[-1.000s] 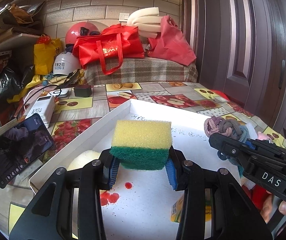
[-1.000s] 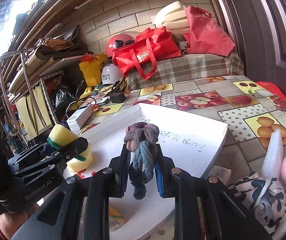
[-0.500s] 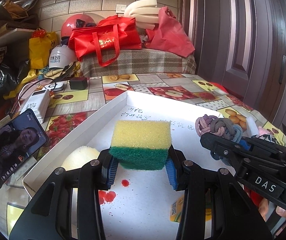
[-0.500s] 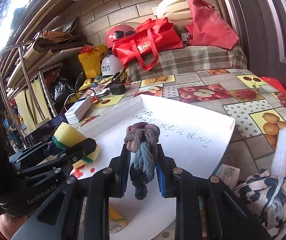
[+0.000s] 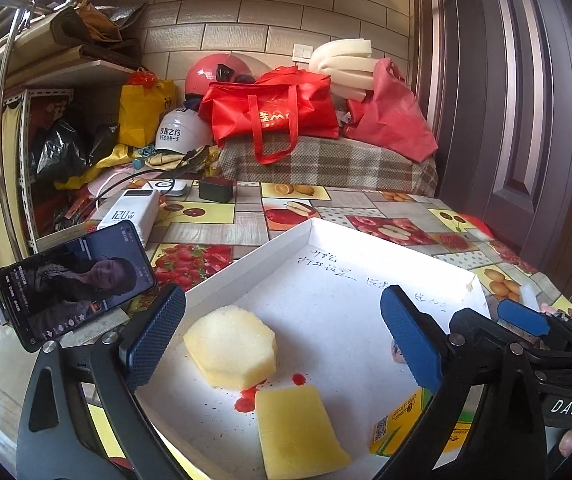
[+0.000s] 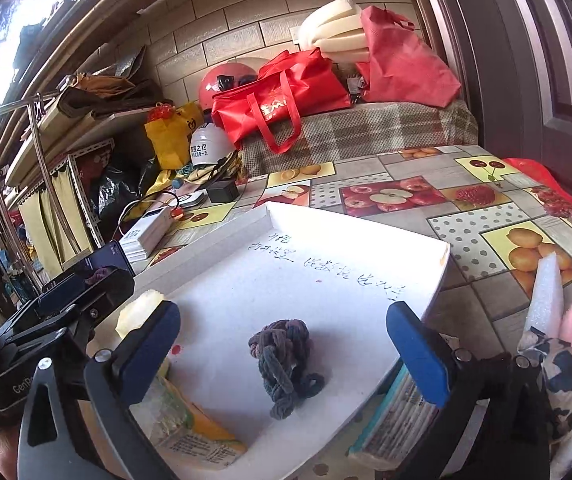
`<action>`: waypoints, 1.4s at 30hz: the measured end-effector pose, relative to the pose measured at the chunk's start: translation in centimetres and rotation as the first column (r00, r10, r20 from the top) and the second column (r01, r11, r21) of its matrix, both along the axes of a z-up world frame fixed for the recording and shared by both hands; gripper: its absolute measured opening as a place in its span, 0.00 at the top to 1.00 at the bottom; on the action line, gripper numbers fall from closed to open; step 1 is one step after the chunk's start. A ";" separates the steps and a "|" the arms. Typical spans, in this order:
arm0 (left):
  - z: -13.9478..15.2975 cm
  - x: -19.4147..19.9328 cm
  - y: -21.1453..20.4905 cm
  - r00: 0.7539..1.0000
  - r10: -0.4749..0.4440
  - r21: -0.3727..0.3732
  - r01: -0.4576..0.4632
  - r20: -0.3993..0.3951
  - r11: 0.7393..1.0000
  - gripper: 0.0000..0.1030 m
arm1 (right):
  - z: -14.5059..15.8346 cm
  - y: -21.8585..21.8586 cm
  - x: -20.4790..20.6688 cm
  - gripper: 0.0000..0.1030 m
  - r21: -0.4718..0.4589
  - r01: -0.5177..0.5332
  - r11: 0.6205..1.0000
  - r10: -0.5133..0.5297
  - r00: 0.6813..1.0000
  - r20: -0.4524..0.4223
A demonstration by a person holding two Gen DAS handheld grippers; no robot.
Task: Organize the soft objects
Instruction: 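Open the left gripper over the tray while the right releases the rope toy, then move both grippers away from the tray toward the remaining soft items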
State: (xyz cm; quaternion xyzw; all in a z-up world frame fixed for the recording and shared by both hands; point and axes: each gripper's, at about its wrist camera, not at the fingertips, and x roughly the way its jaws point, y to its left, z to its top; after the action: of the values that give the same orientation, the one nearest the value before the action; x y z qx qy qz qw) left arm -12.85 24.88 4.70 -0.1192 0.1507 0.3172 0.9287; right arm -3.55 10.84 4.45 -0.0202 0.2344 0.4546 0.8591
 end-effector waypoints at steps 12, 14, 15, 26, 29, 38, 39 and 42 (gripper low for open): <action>0.2 -0.3 -0.1 1.000 0.008 0.013 -0.008 0.011 1.000 0.04 | 0.1 0.0 -0.4 0.00 0.007 -0.006 1.000 0.006 1.000 0.022; 0.3 -0.5 -0.2 1.000 0.010 0.016 -0.011 0.015 1.000 0.04 | 0.2 0.1 -0.6 0.00 0.010 -0.009 1.000 0.008 0.999 0.032; 0.3 -0.5 -0.3 1.000 0.012 0.018 -0.012 0.017 1.000 0.04 | 0.3 0.1 -0.7 0.00 0.011 -0.010 1.000 0.010 0.999 0.038; 0.4 -0.6 -0.6 0.999 0.026 0.019 -0.027 0.031 0.999 0.00 | 0.4 -0.1 -1.3 0.00 0.020 -0.024 1.000 0.022 0.997 0.078; 0.4 -0.6 -0.6 0.999 0.026 0.019 -0.027 0.032 0.999 0.00 | 0.4 -0.1 -1.4 0.00 0.022 -0.025 0.999 0.023 0.996 0.083; 0.7 -1.1 -0.5 0.997 0.042 0.021 -0.044 0.064 0.999 0.00 | 0.7 -0.8 -1.7 0.00 0.058 -0.022 0.998 0.016 0.995 0.099; 0.7 -1.3 -0.5 0.996 0.045 0.022 -0.047 0.073 0.999 0.00 | 0.8 -1.0 -1.8 0.00 0.069 -0.023 0.997 0.016 0.994 0.105; 0.8 -1.6 -0.5 0.995 0.052 0.015 -0.053 0.085 0.998 0.00 | 0.9 -1.5 -2.1 0.00 0.084 -0.025 0.996 0.015 0.994 0.111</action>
State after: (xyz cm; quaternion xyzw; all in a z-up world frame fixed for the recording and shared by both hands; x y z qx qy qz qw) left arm -14.50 24.37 5.54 -0.1285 0.1054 0.3373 0.9266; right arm -5.68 9.38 5.34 -0.0110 0.1665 0.4709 0.8663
